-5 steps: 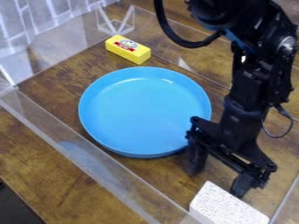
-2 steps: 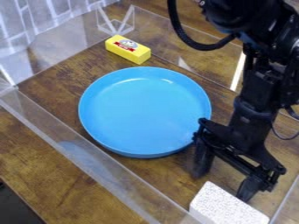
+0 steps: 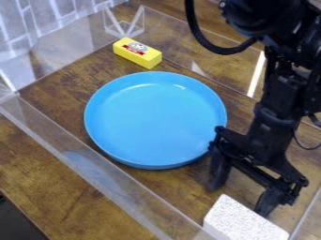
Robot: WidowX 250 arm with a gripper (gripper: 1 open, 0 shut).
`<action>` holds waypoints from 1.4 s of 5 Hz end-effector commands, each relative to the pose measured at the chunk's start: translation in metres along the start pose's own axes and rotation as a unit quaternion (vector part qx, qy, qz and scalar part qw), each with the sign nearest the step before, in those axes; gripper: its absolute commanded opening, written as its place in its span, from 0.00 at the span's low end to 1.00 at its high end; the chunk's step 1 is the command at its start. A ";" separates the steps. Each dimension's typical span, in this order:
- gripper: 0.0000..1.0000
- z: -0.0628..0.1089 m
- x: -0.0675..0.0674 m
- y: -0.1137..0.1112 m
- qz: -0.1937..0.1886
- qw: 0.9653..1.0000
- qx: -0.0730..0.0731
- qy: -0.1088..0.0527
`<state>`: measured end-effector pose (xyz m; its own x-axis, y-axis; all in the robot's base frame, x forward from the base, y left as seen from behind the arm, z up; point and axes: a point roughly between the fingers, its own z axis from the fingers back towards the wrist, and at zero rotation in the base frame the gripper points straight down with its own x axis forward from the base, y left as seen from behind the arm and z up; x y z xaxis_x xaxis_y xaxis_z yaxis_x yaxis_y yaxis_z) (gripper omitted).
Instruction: Put the white object in the blue tray
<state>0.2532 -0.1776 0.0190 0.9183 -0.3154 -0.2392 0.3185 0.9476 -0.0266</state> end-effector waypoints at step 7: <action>1.00 0.003 -0.006 -0.001 -0.028 0.997 0.020 0.062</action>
<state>0.2545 -0.1762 0.0191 0.8860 -0.3197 -0.3357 0.3405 0.9402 0.0033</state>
